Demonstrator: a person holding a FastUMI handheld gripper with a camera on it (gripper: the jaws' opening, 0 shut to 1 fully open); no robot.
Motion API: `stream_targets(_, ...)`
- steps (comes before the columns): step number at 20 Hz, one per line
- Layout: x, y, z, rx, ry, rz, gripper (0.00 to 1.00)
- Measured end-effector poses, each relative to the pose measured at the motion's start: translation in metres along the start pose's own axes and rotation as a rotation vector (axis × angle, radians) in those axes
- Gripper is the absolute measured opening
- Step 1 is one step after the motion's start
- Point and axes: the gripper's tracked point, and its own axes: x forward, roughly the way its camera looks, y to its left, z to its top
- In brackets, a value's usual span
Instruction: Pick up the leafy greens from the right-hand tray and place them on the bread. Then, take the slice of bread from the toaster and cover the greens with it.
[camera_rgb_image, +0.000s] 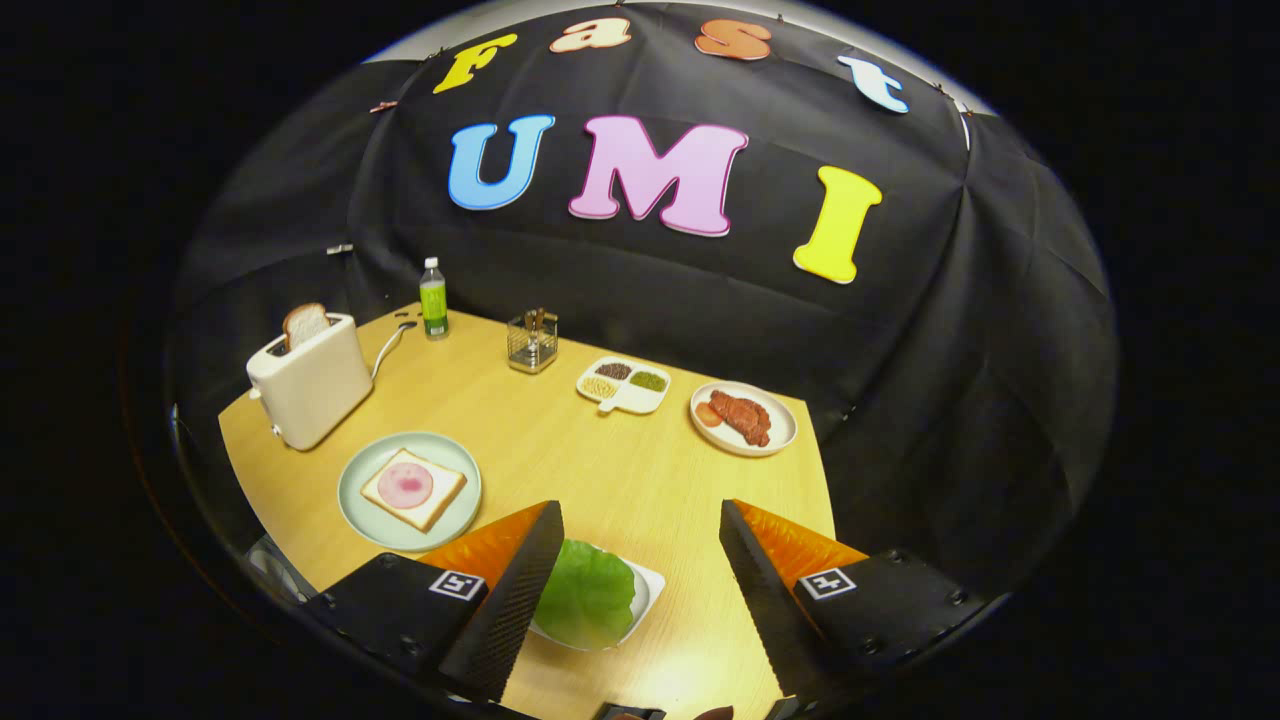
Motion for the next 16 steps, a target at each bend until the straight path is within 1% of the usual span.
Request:
stream_targets(6, 0.035, 0.033, -0.065, -0.017, 0.151, 0.134, 0.96)
stream_targets(10, 0.052, 0.054, -0.107, -0.073, 0.252, 0.223, 0.89)
stream_targets(12, 0.061, 0.058, -0.123, -0.077, 0.29, 0.24, 0.82)
stream_targets(13, 0.065, 0.059, -0.127, -0.074, 0.304, 0.242, 0.76)
stream_targets(16, 0.072, 0.06, -0.142, -0.071, 0.354, 0.255, 0.75)
